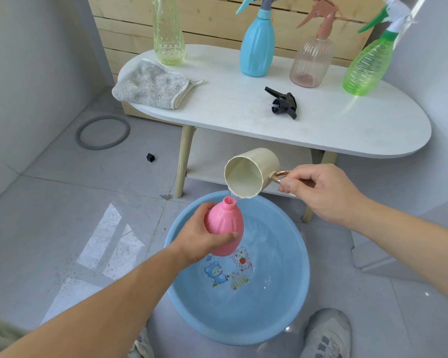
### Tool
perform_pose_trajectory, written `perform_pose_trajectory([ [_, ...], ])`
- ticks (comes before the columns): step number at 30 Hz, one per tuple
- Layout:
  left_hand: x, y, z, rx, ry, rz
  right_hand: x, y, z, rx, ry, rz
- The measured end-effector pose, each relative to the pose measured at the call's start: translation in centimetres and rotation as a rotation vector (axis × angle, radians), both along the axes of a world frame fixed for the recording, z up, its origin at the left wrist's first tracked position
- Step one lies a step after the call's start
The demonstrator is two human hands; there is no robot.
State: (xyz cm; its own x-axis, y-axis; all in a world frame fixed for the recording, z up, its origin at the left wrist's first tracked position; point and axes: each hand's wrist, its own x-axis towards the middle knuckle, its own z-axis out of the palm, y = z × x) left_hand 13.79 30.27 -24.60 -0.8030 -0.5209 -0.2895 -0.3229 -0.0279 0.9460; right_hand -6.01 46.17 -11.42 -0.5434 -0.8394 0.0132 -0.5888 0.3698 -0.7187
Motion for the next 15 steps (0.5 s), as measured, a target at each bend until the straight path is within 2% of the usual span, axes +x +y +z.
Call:
perform_pose_trajectory([
  [15,0.07,-0.07,-0.49,0.005,-0.020,0.002,-0.30,0.07,-0.25,-0.030,0.076,0.043],
])
